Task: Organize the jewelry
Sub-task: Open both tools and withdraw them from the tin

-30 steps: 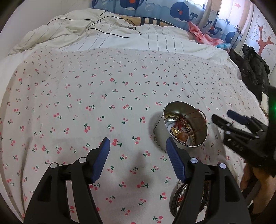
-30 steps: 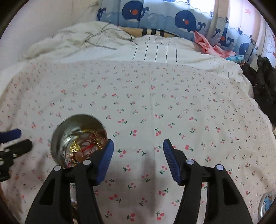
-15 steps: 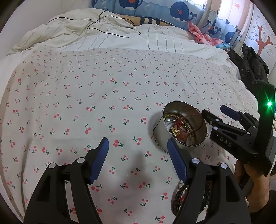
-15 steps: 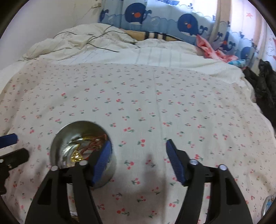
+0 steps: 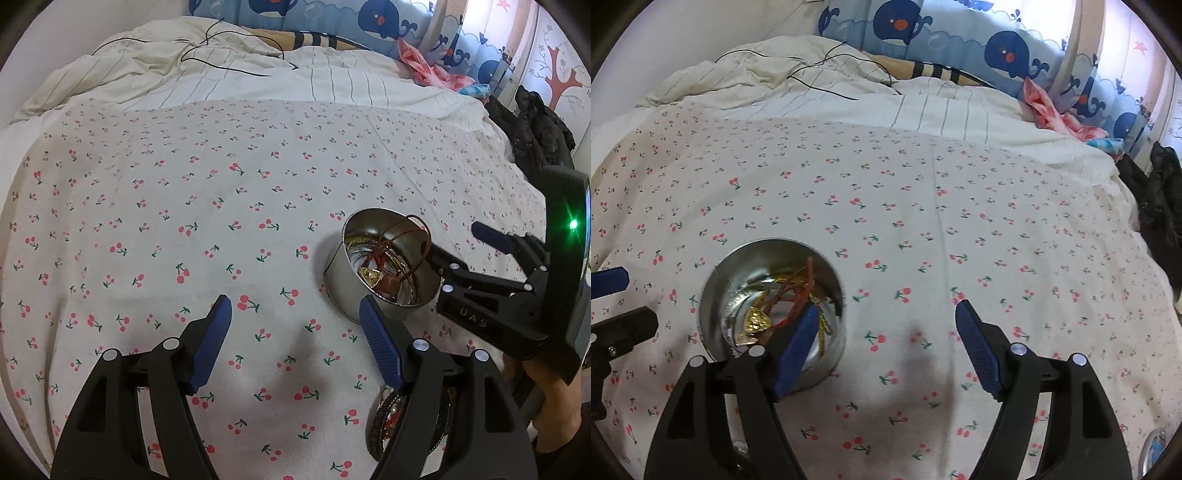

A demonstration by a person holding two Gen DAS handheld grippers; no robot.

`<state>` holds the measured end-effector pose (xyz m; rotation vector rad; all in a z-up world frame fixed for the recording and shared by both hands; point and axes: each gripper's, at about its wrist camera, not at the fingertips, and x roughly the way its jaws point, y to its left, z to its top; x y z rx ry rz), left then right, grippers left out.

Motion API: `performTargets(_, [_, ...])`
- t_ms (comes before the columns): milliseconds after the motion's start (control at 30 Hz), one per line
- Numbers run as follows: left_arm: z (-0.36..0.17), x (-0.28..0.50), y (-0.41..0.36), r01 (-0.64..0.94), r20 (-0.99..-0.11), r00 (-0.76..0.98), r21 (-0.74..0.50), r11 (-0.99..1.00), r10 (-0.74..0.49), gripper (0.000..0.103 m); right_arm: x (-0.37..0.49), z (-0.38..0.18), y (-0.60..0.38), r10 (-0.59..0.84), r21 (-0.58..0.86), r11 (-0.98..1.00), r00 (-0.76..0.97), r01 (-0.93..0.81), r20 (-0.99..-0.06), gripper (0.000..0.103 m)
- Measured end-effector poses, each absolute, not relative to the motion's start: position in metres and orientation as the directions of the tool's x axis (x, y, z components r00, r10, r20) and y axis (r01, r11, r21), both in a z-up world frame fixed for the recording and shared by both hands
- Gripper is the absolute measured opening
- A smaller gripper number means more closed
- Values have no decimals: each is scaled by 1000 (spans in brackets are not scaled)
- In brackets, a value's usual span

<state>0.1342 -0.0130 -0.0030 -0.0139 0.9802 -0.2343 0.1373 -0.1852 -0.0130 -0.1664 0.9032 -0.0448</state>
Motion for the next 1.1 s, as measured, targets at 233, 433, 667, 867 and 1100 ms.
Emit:
performTargets(233, [-4,130,-16,198,-824,534,-95,976,-188,71,134,-9,-199,-102,-136,991,617,-9,-780,76])
performTargets(433, [-5,127,-16,199,-825,534,-90,976,-185,71,132,-6,-199,-71,-101,995,629,-12,-774,77])
performTargets(667, [-5,127,-13,197,-825,533,-93,976,-186,72,141,-21,-188,-71,-114,993,585,-36,-808,78])
performTargets(867, [-4,129,-10,198,-825,533,-94,976,-188,72,146,-31,-186,-58,-96,995,550,-40,-833,81])
performTargets(1100, [-2,128,-13,204,-819,538,-102,974,-199,73,130,0,-191,18,-20,999,655,-50,-755,81])
